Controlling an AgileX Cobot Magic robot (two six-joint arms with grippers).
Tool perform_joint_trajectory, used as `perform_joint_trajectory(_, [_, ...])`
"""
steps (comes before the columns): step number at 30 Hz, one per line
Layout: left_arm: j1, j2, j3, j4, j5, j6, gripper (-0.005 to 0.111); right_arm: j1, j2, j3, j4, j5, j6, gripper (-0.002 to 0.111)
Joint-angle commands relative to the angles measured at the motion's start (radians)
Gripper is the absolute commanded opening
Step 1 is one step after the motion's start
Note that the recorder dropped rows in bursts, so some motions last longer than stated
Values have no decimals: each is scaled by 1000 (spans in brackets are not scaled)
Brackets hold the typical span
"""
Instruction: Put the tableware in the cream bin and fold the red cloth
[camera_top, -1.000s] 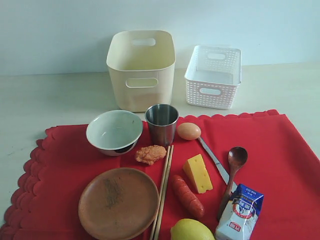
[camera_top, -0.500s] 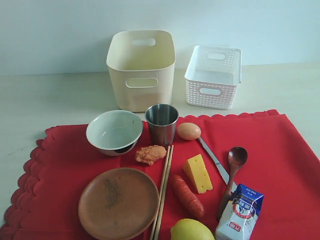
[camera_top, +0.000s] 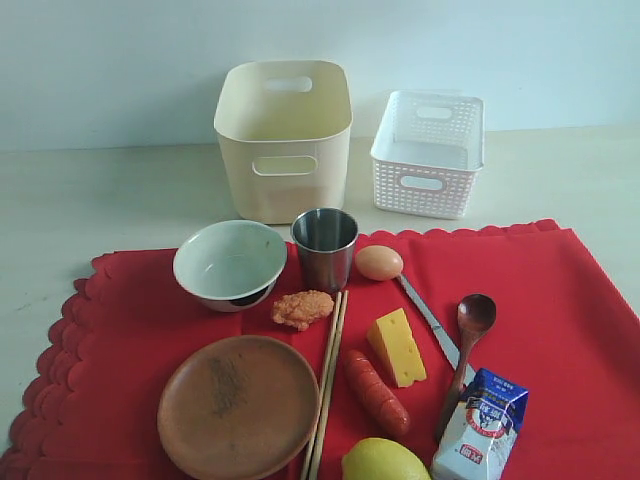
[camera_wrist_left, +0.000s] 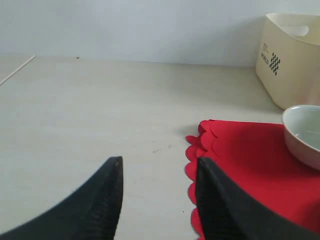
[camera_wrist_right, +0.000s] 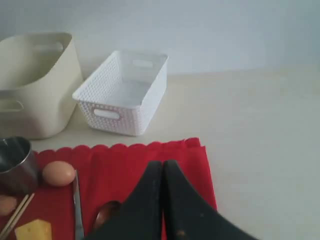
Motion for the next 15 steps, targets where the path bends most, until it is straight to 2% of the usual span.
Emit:
perform_joint_trajectory(1, [3,-6,2,1,-8,-5,45,5,153,-81,187,86,-224,0])
perform_joint_trajectory(10, [3,-6,2,1,-8,-5,45,5,549,-228,641,217,-800,0])
perform_joint_trajectory(12, [3,-6,2,1,-8,-5,45,5,627,-273,693,244,-885,4])
perform_joint_trajectory(15, [3,-6,2,1,-8,-5,45,5,752,-351,738,297,-967,15])
